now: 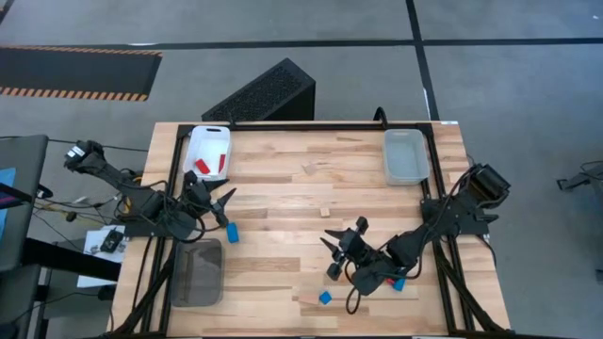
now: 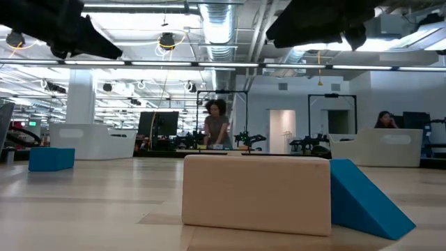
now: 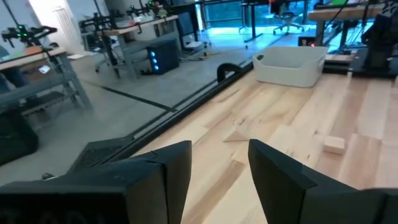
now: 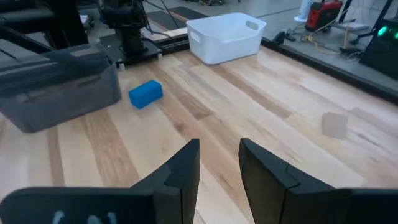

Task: Sort & place blocks by color
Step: Put the red block into the white bin

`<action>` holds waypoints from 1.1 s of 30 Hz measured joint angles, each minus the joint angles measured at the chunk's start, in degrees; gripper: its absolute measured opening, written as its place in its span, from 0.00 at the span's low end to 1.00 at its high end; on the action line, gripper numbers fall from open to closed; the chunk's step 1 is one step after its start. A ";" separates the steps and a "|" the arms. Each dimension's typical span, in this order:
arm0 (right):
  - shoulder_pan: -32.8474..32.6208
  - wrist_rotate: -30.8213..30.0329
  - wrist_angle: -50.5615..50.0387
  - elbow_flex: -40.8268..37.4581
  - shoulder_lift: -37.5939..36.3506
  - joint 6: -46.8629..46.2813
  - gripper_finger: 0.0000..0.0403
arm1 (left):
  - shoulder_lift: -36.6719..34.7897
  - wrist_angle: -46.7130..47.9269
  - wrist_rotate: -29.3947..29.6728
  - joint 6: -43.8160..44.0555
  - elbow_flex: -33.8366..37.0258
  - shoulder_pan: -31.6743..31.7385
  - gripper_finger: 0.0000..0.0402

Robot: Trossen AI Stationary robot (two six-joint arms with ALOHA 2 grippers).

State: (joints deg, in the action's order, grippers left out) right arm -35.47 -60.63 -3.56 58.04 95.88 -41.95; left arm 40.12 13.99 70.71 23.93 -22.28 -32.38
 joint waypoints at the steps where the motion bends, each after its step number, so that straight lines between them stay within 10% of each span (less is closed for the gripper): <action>1: 0.01 0.60 -0.02 0.00 0.00 -0.09 0.34 | 0.00 -0.51 -0.18 -0.47 0.00 0.00 0.38; 13: 4.30 18.92 -3.85 0.00 0.00 -3.29 0.29 | 6.53 -25.42 -10.79 -16.93 3.68 0.02 0.38; 27: 3.16 39.54 -32.54 0.02 0.00 -20.92 0.27 | 23.28 -57.84 -45.53 -28.42 7.48 5.35 0.38; 33: 1.12 47.21 -43.84 2.90 0.02 -24.52 0.37 | 30.16 -65.83 -47.82 -27.29 7.48 6.25 0.38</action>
State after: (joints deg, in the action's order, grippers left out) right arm -34.35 -13.41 -47.40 60.94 95.90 -66.47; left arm 70.28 -51.84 22.89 -3.36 -14.81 -26.13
